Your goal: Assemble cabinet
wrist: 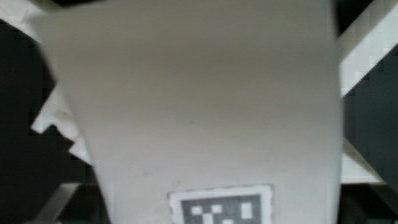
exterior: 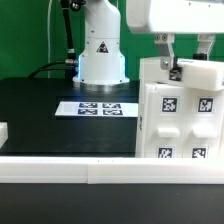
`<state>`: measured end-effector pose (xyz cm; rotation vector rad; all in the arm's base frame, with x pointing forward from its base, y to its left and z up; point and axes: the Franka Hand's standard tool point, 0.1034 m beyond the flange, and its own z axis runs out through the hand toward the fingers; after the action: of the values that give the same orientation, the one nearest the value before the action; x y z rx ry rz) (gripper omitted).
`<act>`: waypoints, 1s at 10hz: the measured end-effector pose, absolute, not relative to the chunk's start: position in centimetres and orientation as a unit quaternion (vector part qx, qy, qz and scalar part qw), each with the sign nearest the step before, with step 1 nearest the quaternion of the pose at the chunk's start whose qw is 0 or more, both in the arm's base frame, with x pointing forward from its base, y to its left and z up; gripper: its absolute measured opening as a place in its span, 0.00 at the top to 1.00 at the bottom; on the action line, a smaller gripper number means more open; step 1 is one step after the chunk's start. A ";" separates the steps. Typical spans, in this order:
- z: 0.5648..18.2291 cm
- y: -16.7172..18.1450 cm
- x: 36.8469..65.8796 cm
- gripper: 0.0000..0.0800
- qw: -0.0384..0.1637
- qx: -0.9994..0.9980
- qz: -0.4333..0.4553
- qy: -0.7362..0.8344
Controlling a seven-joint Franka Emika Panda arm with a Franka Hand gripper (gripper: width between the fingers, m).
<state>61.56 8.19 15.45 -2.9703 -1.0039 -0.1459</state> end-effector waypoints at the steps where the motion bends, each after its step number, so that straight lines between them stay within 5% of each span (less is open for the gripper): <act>1: 15.4 8.2 61.6 0.31 0.002 -0.949 -0.046 -0.313; 10: 15.6 8.0 61.7 0.31 0.022 -0.999 -0.045 0.003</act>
Offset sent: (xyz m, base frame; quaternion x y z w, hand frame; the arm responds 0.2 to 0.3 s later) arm 0.0000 0.0000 0.0000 0.0000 0.0000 0.1296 0.9916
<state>61.67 8.01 15.57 -3.0936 0.0096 -0.1409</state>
